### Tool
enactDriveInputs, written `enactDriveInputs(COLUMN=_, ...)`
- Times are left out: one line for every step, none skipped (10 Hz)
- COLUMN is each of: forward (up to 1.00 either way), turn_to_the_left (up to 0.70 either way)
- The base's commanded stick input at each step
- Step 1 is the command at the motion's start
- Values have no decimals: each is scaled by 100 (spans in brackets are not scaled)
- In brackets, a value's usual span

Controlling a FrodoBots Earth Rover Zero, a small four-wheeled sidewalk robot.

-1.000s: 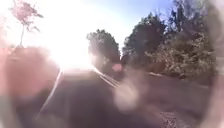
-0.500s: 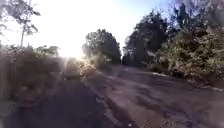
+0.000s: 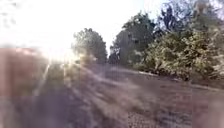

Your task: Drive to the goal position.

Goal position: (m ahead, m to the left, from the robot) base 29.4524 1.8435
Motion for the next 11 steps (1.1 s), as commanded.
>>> enactDriveInputs(forward=0, turn_to_the_left=0)
enactDriveInputs(forward=0, turn_to_the_left=0)
enactDriveInputs(forward=0, turn_to_the_left=0)
enactDriveInputs(forward=0, turn_to_the_left=0)
enactDriveInputs(forward=73, turn_to_the_left=0)
enactDriveInputs(forward=100, turn_to_the_left=0)
enactDriveInputs(forward=100, turn_to_the_left=0)
enactDriveInputs(forward=100, turn_to_the_left=0)
enactDriveInputs(forward=100, turn_to_the_left=0)
enactDriveInputs(forward=100, turn_to_the_left=0)
enactDriveInputs(forward=100, turn_to_the_left=0)
